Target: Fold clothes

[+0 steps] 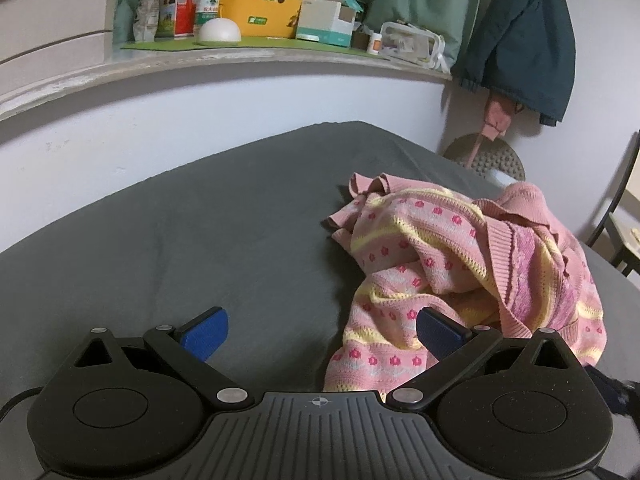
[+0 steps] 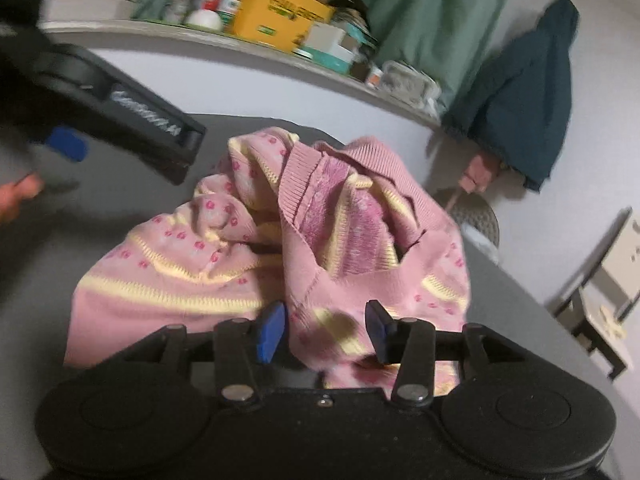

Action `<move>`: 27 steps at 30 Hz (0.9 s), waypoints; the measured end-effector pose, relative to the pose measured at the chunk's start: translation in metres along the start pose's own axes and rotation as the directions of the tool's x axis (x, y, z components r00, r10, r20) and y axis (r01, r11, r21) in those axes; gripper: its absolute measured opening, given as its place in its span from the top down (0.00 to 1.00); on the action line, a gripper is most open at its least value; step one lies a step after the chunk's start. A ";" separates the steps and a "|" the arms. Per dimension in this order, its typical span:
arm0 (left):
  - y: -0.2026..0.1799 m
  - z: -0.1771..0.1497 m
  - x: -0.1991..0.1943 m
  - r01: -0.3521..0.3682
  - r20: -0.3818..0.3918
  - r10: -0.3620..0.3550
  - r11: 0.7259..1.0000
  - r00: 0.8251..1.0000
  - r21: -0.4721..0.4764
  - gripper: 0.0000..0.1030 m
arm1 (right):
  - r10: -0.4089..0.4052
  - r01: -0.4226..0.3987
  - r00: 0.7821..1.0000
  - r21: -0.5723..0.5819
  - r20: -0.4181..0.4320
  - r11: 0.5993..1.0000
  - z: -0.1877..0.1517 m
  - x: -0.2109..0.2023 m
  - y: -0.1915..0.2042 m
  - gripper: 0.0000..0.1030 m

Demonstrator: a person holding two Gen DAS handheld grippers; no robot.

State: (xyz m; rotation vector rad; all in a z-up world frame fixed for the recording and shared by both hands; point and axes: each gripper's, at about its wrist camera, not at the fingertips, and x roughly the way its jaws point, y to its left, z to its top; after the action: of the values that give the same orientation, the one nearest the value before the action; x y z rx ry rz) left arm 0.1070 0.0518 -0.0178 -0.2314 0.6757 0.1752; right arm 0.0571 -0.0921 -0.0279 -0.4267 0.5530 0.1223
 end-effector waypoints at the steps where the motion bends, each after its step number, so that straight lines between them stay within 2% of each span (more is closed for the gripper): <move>1: -0.001 0.000 0.001 -0.001 -0.001 0.001 1.000 1.000 0.002 0.00 | -0.017 0.017 1.000 0.010 -0.009 1.000 -0.001 0.007 0.002 0.57; 2: -0.001 0.000 0.001 -0.001 0.000 0.001 1.000 1.000 0.005 0.00 | -0.033 0.033 0.999 0.021 -0.019 0.999 -0.002 0.013 0.005 0.64; 3: -0.001 0.000 0.002 -0.001 0.001 0.001 1.000 1.000 0.007 0.00 | -0.049 0.050 0.998 0.031 -0.028 0.998 -0.003 0.020 0.007 0.94; 5: -0.002 0.001 0.003 -0.002 0.001 0.002 1.000 1.000 0.012 0.00 | -0.094 0.094 0.996 0.090 -0.007 0.991 -0.007 0.017 -0.001 0.92; 7: -0.001 0.001 0.001 0.017 0.013 -0.017 1.000 1.000 0.005 0.00 | -0.157 0.138 0.984 0.211 0.078 0.968 -0.012 -0.013 -0.028 0.92; 9: -0.002 0.002 -0.006 0.069 0.040 -0.068 0.998 0.997 -0.007 0.00 | -0.241 0.187 0.961 0.320 0.135 0.929 -0.020 -0.050 -0.060 0.93; 10: -0.004 0.003 -0.011 0.120 0.064 -0.120 0.993 0.991 -0.004 0.00 | -0.285 0.213 0.947 0.370 0.150 0.904 -0.024 -0.071 -0.078 0.93; 13: -0.011 0.003 -0.028 0.275 0.123 -0.276 0.961 0.953 0.021 0.00 | -0.420 0.318 0.899 0.475 0.124 0.820 -0.050 -0.130 -0.127 0.93; 16: -0.024 -0.001 -0.046 0.415 0.136 -0.423 0.906 0.896 0.085 0.00 | -0.558 0.484 0.830 0.484 0.011 0.729 -0.089 -0.173 -0.159 0.93; 17: -0.030 -0.003 -0.051 0.455 0.126 -0.468 0.883 0.875 0.116 0.00 | -0.557 0.514 0.828 0.481 -0.063 0.710 -0.106 -0.177 -0.170 0.92; 18: -0.037 -0.006 -0.054 0.488 0.108 -0.504 0.860 0.857 0.148 0.00 | -0.496 0.511 0.851 0.479 -0.171 0.714 -0.124 -0.172 -0.183 0.92; 19: -0.044 -0.009 -0.058 0.516 0.089 -0.537 0.837 0.839 0.180 0.00 | -0.424 0.502 0.865 0.483 -0.268 0.717 -0.142 -0.167 -0.194 0.92; 20: -0.051 -0.012 -0.060 0.527 0.073 -0.551 0.823 0.831 0.211 0.00 | -0.339 0.477 0.876 0.505 -0.343 0.720 -0.162 -0.162 -0.201 0.92; 21: -0.060 -0.017 -0.064 0.533 0.056 -0.562 0.807 0.825 0.255 0.00 | -0.278 0.459 0.878 0.519 -0.391 0.721 -0.179 -0.161 -0.206 0.91; 22: -0.069 -0.022 -0.068 0.530 0.040 -0.568 0.789 0.822 0.310 0.00 | -0.286 0.460 0.878 0.513 -0.383 0.725 -0.184 -0.167 -0.204 0.90; 23: -0.079 -0.028 -0.073 0.525 0.025 -0.572 0.770 0.820 0.363 0.00 | -0.294 0.460 0.879 0.507 -0.376 0.728 -0.190 -0.173 -0.202 0.83; 24: -0.088 -0.033 -0.077 0.517 0.014 -0.572 0.751 0.820 0.410 0.00 | -0.301 0.451 0.886 0.509 -0.352 0.733 -0.194 -0.181 -0.200 0.67; 26: -0.104 -0.043 -0.085 0.508 -0.004 -0.577 0.717 0.817 0.477 0.00 | -0.266 0.345 0.938 0.559 -0.221 0.754 -0.188 -0.194 -0.201 0.47; 27: -0.109 -0.045 -0.088 0.523 -0.020 -0.590 0.699 0.807 0.488 0.00 | -0.232 0.282 0.959 0.584 -0.161 0.761 -0.184 -0.196 -0.203 0.46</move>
State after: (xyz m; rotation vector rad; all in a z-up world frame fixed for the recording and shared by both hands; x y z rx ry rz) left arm 0.0384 -0.0727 0.0207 0.0578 0.4614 -0.5644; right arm -0.1524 -0.3542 0.0085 0.1263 0.5731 -0.3393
